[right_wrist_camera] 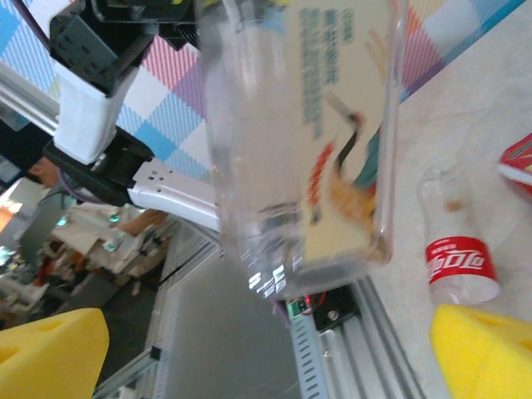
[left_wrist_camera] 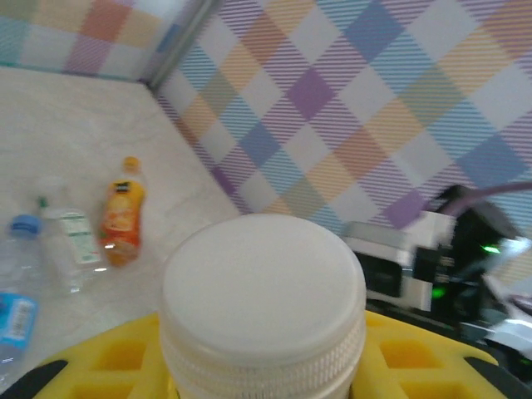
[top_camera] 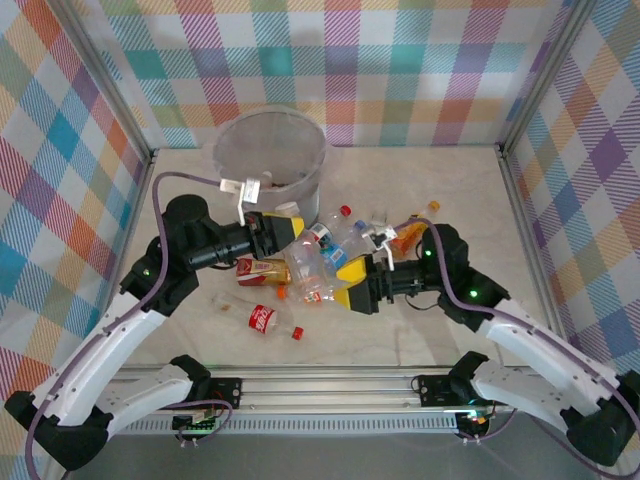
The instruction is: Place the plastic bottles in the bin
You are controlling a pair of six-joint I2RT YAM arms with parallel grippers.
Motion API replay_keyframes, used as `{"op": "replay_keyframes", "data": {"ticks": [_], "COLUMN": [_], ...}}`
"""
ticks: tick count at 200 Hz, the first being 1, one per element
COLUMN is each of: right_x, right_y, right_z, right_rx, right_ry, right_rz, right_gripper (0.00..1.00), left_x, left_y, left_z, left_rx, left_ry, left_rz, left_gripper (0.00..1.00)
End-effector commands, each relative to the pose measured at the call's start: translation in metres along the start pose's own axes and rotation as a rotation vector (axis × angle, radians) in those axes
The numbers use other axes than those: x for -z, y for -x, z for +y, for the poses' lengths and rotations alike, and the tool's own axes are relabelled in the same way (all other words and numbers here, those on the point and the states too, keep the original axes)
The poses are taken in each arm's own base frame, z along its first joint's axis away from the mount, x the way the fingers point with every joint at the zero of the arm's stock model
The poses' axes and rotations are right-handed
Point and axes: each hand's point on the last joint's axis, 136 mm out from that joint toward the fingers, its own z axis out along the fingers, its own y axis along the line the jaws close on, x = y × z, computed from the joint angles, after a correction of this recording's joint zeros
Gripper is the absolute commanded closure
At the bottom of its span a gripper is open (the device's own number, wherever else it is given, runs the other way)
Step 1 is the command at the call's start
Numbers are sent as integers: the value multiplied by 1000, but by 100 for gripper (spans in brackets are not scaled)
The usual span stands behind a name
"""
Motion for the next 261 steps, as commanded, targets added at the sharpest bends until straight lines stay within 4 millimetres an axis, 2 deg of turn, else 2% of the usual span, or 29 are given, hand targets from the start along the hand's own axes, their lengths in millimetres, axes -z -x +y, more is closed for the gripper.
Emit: {"op": "replay_keyframes", "data": {"ticks": [1,30,59,107,138,169,204,232,261], "right_x": [23,52,67,66,68,69,69,70,71], "right_y": [11,22,24,21,20,18,17,16,16], "right_z": [-3,1,-2,5,3,2,2,1,-1], "right_rx": [102,195,229,230,228,217,207,200,192], "right_ry": [-158,-297,-381,-353,-370,-372,-373,-381,-394], "right_rz": [-72,-150,-179,-156,-155,-154,-155,-152,-151], "right_gripper": [0,0,0,0,0,0,0,0,0], "left_x": [5,9,3,-21,-43,-59,-74,-85,-101], "left_y": [8,44,81,135,157,171,175,166,143], "left_z": [19,19,27,54,84,118,158,182,199], "left_rx": [-87,-183,-281,-456,-527,-545,-544,-500,-448], "left_ry": [169,279,404,589,689,762,828,827,790], "left_rz": [23,-18,-28,-43,-13,18,74,124,210], "left_gripper": [64,64,63,63,62,62,62,62,62]}}
